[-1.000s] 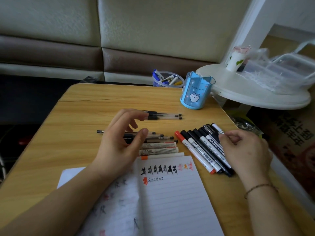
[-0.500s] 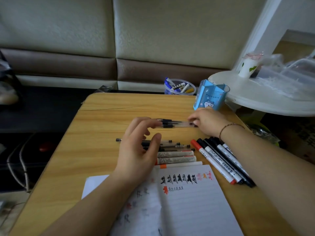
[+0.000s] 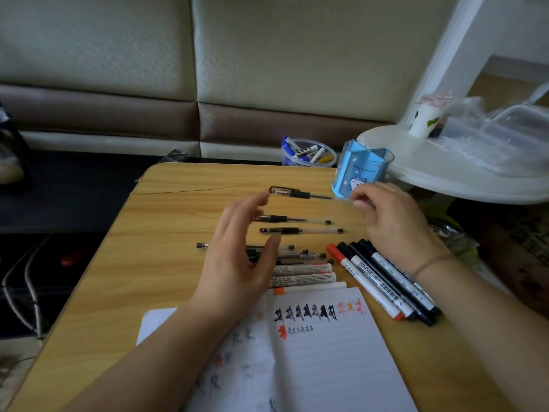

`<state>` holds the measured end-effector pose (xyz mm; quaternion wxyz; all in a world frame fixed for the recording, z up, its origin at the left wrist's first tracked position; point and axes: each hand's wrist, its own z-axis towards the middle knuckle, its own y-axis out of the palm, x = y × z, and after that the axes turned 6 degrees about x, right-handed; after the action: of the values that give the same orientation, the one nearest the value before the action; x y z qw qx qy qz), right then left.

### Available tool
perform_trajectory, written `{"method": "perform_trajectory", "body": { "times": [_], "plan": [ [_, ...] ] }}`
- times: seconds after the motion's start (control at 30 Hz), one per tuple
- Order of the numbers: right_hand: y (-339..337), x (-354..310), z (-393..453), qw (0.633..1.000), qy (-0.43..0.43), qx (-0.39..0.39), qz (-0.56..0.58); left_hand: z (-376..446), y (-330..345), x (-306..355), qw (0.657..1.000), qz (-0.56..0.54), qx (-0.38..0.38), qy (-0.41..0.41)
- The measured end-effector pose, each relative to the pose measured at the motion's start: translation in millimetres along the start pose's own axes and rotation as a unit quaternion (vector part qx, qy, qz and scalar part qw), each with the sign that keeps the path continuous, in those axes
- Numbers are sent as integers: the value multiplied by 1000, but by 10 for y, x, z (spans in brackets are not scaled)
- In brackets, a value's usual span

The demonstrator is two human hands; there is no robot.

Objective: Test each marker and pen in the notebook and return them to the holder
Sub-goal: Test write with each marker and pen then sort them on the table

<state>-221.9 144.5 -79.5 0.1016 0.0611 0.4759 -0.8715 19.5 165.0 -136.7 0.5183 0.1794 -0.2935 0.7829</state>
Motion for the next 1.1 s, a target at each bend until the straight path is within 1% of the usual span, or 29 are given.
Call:
{"method": "perform_trajectory", "body": {
  "times": [0.07, 0.1, 0.13, 0.17, 0.2, 0.23, 0.27, 0.3, 0.33, 0.37, 0.4, 0.47, 0.57, 0.63, 0.7, 0.73, 0.8, 0.83, 0.87, 0.97, 1.03, 1.1],
  "plan": [
    [-200, -101, -276, 995, -56, 32, 79, 4, 32, 5, 994, 84, -23, 66],
    [-282, -167, -424, 989, -71, 51, 118, -1, 50, 11, 987, 127, -30, 92],
    [-328, -220, -567, 982, -68, 75, 162, -10, 63, 20, 981, 154, -36, 111],
    [-354, -272, -687, 969, -46, 101, 220, -17, 73, 36, 979, 158, -44, 125],
    [-352, -318, -776, 946, -2, 116, 303, -22, 76, 59, 979, 141, -60, 136],
    [-335, -372, -840, 904, 54, 109, 410, -31, 76, 85, 980, 112, -84, 144],
    [-320, -425, -878, 850, 102, 83, 511, -37, 76, 120, 979, 86, -107, 152],
    [-293, -459, -903, 805, 134, 36, 577, -47, 80, 151, 976, 70, -127, 162],
    [-250, -476, -924, 780, 149, -20, 608, -57, 79, 183, 972, 64, -145, 175],
    [-211, -493, -948, 775, 141, -66, 613, -68, 75, 207, 967, 60, -161, 188],
    [-175, -510, -966, 778, 127, -91, 609, -76, 65, 220, 963, 56, -176, 195],
    [-126, -535, -995, 775, 114, -93, 614, -69, 32, 218, 959, 50, -190, 202],
    [-118, -511, -1020, 753, 111, -102, 641, -55, 18, 186, 957, 41, -189, 214],
    [-153, -482, -1026, 751, 111, -101, 644, -64, 22, 165, 967, 10, -185, 174],
    [-184, -458, -1045, 757, 115, -100, 635, -69, 8, 131, 982, -40, -156, 97],
    [-190, -456, -1055, 773, 119, -98, 615, -71, 0, 100, 988, -63, -128, 65],
    [-164, -462, -1079, 827, 126, -88, 540, -59, -9, 52, 994, -86, -69, 22],
    [-141, -475, -1092, 850, 130, -81, 505, -47, 1, 31, 995, -84, -50, 12],
    [-104, -475, -1110, 863, 133, -76, 482, -38, 19, 12, 996, -76, -38, 6],
    [-37, -479, -1151, 870, 134, -65, 470, -49, 56, -18, 998, -60, -34, -12],
    [-1, -456, -1164, 884, 125, -49, 448, -55, 44, -9, 997, -62, -35, -17],
    [32, -449, -1171, 890, 133, -45, 434, -55, 30, 4, 997, -70, -31, -22]
  ]
}}
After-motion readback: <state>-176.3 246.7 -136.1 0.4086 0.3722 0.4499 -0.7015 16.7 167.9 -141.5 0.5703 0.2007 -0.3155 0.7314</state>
